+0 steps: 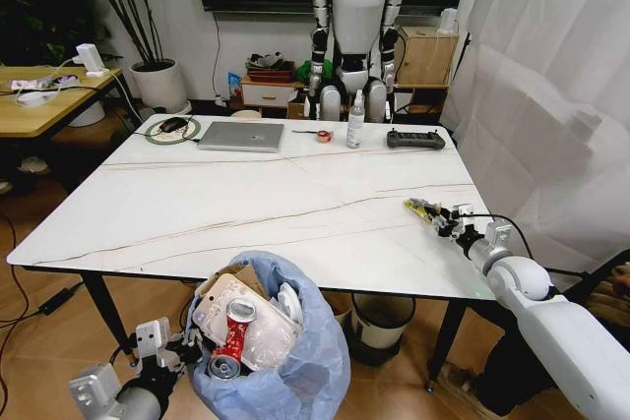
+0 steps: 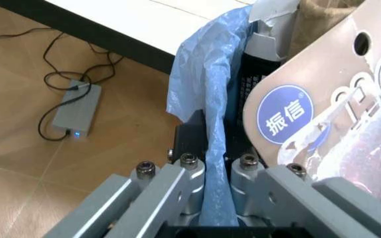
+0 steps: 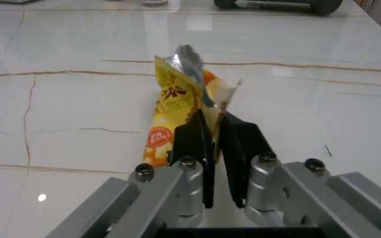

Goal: Pick up the trash bin and place the trash from the table into it.

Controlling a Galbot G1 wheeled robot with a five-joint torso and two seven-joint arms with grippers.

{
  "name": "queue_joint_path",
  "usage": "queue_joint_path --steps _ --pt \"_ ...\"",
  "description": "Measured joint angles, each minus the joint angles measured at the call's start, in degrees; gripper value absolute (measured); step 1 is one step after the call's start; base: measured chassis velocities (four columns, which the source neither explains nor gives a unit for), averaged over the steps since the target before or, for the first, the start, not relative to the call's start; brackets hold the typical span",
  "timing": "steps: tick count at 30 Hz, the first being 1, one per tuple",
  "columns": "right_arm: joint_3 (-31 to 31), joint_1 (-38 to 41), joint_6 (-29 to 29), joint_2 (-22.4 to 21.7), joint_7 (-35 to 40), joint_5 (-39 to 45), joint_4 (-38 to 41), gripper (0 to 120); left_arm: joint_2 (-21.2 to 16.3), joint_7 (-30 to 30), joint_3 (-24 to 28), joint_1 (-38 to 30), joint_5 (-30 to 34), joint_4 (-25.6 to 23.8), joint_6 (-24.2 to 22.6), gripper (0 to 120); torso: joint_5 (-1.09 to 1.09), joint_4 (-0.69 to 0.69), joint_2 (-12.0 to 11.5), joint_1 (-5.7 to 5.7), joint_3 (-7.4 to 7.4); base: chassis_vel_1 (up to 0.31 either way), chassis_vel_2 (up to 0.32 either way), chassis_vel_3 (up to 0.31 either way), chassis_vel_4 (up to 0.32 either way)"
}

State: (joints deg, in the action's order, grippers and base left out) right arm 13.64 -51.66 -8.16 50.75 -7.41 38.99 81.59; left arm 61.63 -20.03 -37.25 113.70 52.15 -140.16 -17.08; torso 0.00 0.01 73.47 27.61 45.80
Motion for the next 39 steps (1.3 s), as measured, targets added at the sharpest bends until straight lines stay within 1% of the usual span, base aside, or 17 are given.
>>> queue_joint_path --steps 1,3,9,12,14,15,17,19,21,22,24,26,28,29,32,34,39 --pt "0.0 0.0 0.0 0.0 0.0 0.0 0.0 9 0.0 0.0 0.0 0.0 0.0 0.0 0.0 0 0.0 0.0 0.0 0.0 0.0 0.0 0.0 0.0 0.0" --pt "0.13 -0.42 0.22 -0.09 -0.21 0.0 0.55 0 -0.06 -0.01 0.0 -0.03 0.02 0.0 0.0 0 0.01 0.0 0.0 0.0 0.0 0.0 0.0 0.0 0.0" --pt "0.88 -1.91 0.91 -0.53 -1.04 0.71 4.11 0 -0.27 -0.02 0.05 0.02 0.04 0.06 0.0 0 0.0 0.0 0.0 0.0 0.0 0.0 0.0 0.0 0.0" --pt "1.53 -2.99 1.42 -1.1 -1.11 4.63 9.38 0 -0.42 -0.02 0.05 0.06 0.16 0.07 0.0 0 0.0 0.0 0.0 0.0 0.0 0.0 0.0 0.0 0.0" --pt "1.86 -4.25 1.75 -1.82 -1.14 9.12 15.2 0 -0.61 -0.1 -0.11 0.12 0.5 0.02 -0.01 0 -0.01 0.0 0.0 0.0 0.0 0.0 0.0 0.0 0.0" --pt "1.86 -4.25 1.75 -1.82 -1.14 9.12 15.2 0 -0.61 -0.1 -0.11 0.12 0.5 0.02 -0.01 0 -0.01 0.0 0.0 0.0 0.0 0.0 0.0 0.0 0.0" --pt "1.46 -5.83 2.15 -2.64 -1.23 13.69 22.48 0 -0.93 -0.38 -0.71 0.25 1.17 -0.33 -0.08 0 -0.03 0.0 0.01 0.01 0.0 0.0 0.0 0.0 0.0" --pt "-0.99 -7.38 1.93 -3.22 -1.02 17.02 30.84 0 -1.12 -0.54 -1.35 0.39 1.64 -0.54 -0.11 0 0.02 -0.01 0.02 0.01 0.0 0.0 0.0 0.0 0.0" --pt "-4.04 -7.8 0.99 -3.48 -0.26 18.57 37.31 0 -1.14 -0.58 -1.42 0.43 1.66 -0.52 -0.13 0 -0.03 0.0 0.02 0.01 -0.01 0.0 0.0 0.0 0.0" --pt "-4.04 -7.8 0.99 -3.48 -0.26 18.57 37.31 0 -1.14 -0.58 -1.42 0.43 1.66 -0.52 -0.13 0 -0.03 0.0 0.02 0.01 -0.01 0.0 0.0 0.0 0.0" --pt "-7.07 -7.65 0.31 -3.49 0.75 19.59 41.12 0 -1.15 -0.59 -1.33 0.45 1.63 -0.45 -0.15 0 -0.03 0.0 0.02 0.0 -0.01 0.0 0.0 0.0 0.0" --pt "-12.08 -6.73 -0.29 -3.3 2.04 20.58 44.64 0 -1.12 -0.59 -1.32 0.48 1.59 -0.42 -0.17 0 -0.01 0.0 0.02 0.0 -0.01 0.0 0.0 0.0 0.0" --pt "-17.51 -5.45 -0.7 -2.98 3.12 20.99 46.21 0 -1.08 -0.59 -1.43 0.35 1.59 -0.22 -0.19 0 -0.01 0.0 0.02 0.0 -0.01 0.0 0.0 0.0 0.0" --pt "-17.51 -5.45 -0.7 -2.98 3.12 20.99 46.21 0 -1.08 -0.59 -1.43 0.35 1.59 -0.22 -0.19 0 -0.01 0.0 0.02 0.0 -0.01 0.0 0.0 0.0 0.0" --pt "-25.59 -3.72 -0.77 -2.53 3.79 20.41 46.27 0 -0.98 -0.6 -1.46 0.1 1.58 -0.01 -0.21 0 -0.02 0.01 0.02 0.01 0.0 0.0 0.0 0.0 0.0" --pt "-29.35 -3.17 -0.84 -2.14 4.21 19.77 45.65 0 -0.93 -0.62 -1.46 0.1 1.58 0.0 -0.23 0 -0.01 0.01 0.01 0.0 0.0 0.0 0.0 0.0 0.0" --pt "-33.19 -2.4 -0.97 -1.13 4.84 18.47 44.3 0 -0.62 -0.62 -1.43 0.17 1.5 0.1 -0.25 0 0.0 0.0 0.01 0.0 0.0 0.0 0.0 0.0 0.0"
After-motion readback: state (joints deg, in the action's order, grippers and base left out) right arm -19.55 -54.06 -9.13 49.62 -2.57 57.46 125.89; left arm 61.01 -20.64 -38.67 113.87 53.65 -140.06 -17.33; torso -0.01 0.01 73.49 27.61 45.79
